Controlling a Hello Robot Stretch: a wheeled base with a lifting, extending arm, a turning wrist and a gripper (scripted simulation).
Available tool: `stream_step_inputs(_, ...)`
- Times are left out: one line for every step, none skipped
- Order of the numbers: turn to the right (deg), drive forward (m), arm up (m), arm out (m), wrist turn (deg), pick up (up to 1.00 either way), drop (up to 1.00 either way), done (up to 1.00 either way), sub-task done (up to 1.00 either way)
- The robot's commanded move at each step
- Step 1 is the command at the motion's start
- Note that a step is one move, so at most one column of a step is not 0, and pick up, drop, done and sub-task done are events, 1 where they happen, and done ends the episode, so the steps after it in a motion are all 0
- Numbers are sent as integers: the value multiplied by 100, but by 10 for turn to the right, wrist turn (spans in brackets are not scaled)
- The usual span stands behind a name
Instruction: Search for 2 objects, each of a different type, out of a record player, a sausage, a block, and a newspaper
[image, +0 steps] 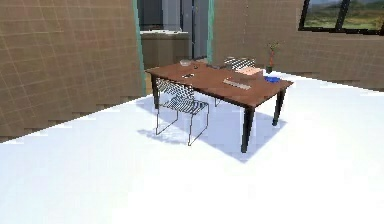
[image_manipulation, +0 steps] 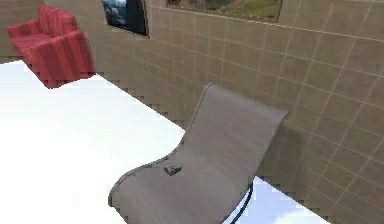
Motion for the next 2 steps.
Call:
stream_step_inputs(210, 0, 0, 0, 0, 0, 0, 0, 0)
stream_step_inputs(30, 0, 0, 0, 0, 0, 0, 0, 0)
